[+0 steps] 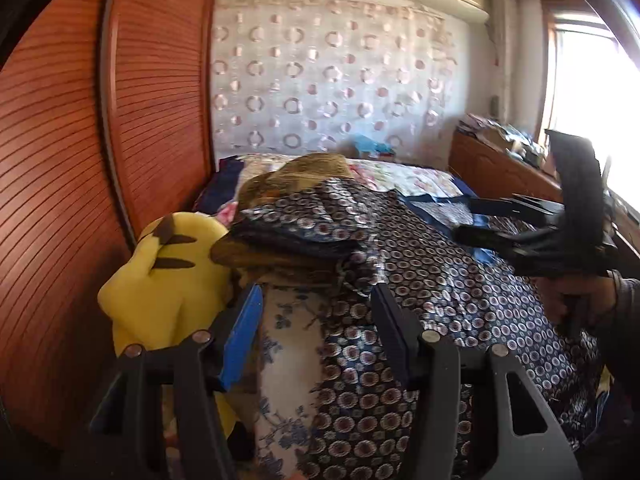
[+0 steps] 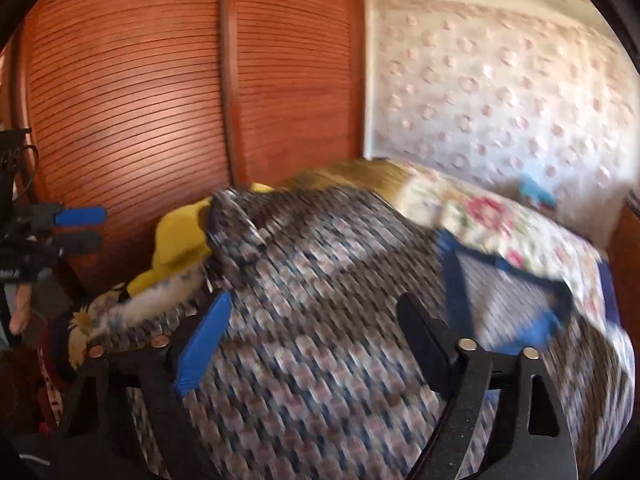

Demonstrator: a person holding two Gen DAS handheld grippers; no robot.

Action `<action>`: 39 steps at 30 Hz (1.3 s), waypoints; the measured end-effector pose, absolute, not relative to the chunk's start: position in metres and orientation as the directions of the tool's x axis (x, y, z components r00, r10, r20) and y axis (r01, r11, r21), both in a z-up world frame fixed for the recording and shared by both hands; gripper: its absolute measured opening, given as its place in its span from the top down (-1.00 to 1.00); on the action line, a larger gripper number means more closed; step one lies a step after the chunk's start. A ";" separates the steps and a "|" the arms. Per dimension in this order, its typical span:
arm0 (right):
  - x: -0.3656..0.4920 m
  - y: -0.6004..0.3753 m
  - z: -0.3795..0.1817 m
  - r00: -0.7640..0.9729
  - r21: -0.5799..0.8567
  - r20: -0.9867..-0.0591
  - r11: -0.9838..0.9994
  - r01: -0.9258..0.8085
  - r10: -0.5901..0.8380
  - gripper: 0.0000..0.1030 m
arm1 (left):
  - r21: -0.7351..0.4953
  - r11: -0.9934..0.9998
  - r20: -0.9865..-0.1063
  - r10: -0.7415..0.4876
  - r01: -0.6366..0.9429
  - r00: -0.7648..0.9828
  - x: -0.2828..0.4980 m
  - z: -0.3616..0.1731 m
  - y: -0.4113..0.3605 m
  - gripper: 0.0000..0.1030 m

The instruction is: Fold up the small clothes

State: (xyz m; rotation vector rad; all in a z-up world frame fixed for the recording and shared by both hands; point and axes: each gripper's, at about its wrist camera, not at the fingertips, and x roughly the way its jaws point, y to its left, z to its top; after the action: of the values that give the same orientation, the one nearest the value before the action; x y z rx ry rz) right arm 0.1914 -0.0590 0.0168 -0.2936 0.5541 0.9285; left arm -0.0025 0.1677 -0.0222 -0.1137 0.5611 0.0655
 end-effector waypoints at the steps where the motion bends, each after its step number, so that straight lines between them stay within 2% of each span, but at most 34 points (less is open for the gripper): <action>1: 0.195 -0.041 0.016 0.457 -0.006 -0.570 0.552 -0.834 0.683 -0.41 | -0.093 0.991 -0.533 0.035 -0.100 0.845 -0.003 -0.024 0.169 -0.08; 8: 0.202 0.054 0.009 0.320 0.012 -0.643 0.426 -0.905 0.696 -0.37 | -0.099 0.986 -0.552 0.055 -0.131 0.832 -0.007 -0.035 0.181 -0.08; 12: 0.206 0.090 -0.002 0.285 -0.008 -0.712 0.399 -0.917 0.641 -0.30 | -0.089 0.988 -0.554 0.059 -0.129 0.830 -0.012 -0.038 0.183 -0.08; 14: 0.208 0.104 -0.016 0.268 -0.021 -0.758 0.388 -0.921 0.595 -0.16 | -0.088 0.988 -0.556 0.056 -0.126 0.830 -0.013 -0.040 0.183 -0.08; 16: 0.210 0.113 -0.029 0.309 -0.067 -0.785 0.422 -0.904 0.537 0.24 | -0.083 0.989 -0.559 0.058 -0.126 0.827 -0.012 -0.042 0.183 -0.08; 17: 0.212 0.113 -0.033 0.308 -0.066 -0.790 0.426 -0.902 0.530 0.37 | -0.083 0.989 -0.560 0.058 -0.126 0.827 -0.013 -0.042 0.183 -0.08; 18: 0.214 0.111 -0.036 0.307 -0.060 -0.791 0.431 -0.900 0.529 0.63 | -0.082 0.989 -0.561 0.059 -0.126 0.825 -0.013 -0.043 0.183 -0.08; 19: 0.218 0.108 -0.036 0.310 -0.050 -0.787 0.445 -0.894 0.534 0.79 | -0.083 0.989 -0.562 0.058 -0.126 0.825 -0.012 -0.044 0.183 -0.08; 21: 0.224 0.099 -0.034 0.306 -0.025 -0.774 0.456 -0.890 0.554 0.88 | -0.086 0.988 -0.562 0.055 -0.124 0.825 -0.013 -0.044 0.183 -0.08; 26: 0.241 0.065 -0.008 0.338 0.067 -0.694 0.525 -0.849 0.636 0.90 | -0.098 0.989 -0.561 0.041 -0.115 0.827 -0.010 -0.047 0.178 -0.08; 30: 0.260 0.012 0.009 0.412 0.180 -0.623 0.635 -0.752 0.665 0.90 | -0.097 0.990 -0.568 0.028 -0.100 0.823 -0.008 -0.046 0.171 -0.08; 32: 0.270 -0.024 0.003 0.442 0.246 -0.610 0.688 -0.682 0.657 0.90 | -0.099 0.991 -0.564 0.014 -0.085 0.826 -0.008 -0.045 0.167 -0.08; 33: 0.272 -0.037 -0.002 0.458 0.229 -0.627 0.710 -0.666 0.631 0.90 | -0.095 0.992 -0.567 0.012 -0.080 0.824 -0.006 -0.045 0.165 -0.08; 35: 0.274 -0.048 -0.010 0.467 0.178 -0.662 0.729 -0.661 0.586 0.69 | -0.086 0.994 -0.574 0.008 -0.070 0.819 -0.001 -0.046 0.161 -0.08; 36: 0.274 -0.052 -0.010 0.475 0.155 -0.670 0.733 -0.662 0.571 0.46 | -0.083 0.994 -0.575 0.007 -0.067 0.818 0.001 -0.046 0.159 -0.08; 37: 0.275 -0.057 -0.009 0.484 0.134 -0.672 0.735 -0.664 0.560 0.38 | -0.083 0.994 -0.574 0.005 -0.065 0.819 0.002 -0.046 0.157 -0.08; 39: 0.272 -0.062 -0.009 0.490 0.104 -0.680 0.734 -0.671 0.545 0.34 | -0.089 0.995 -0.571 -0.007 -0.054 0.821 0.007 -0.046 0.153 -0.08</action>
State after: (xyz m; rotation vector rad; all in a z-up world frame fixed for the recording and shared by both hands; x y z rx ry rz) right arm 0.2719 -0.0617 -0.0087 -0.1839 0.7557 0.7433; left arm 0.0068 0.1529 -0.0455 -0.1030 0.6077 0.0250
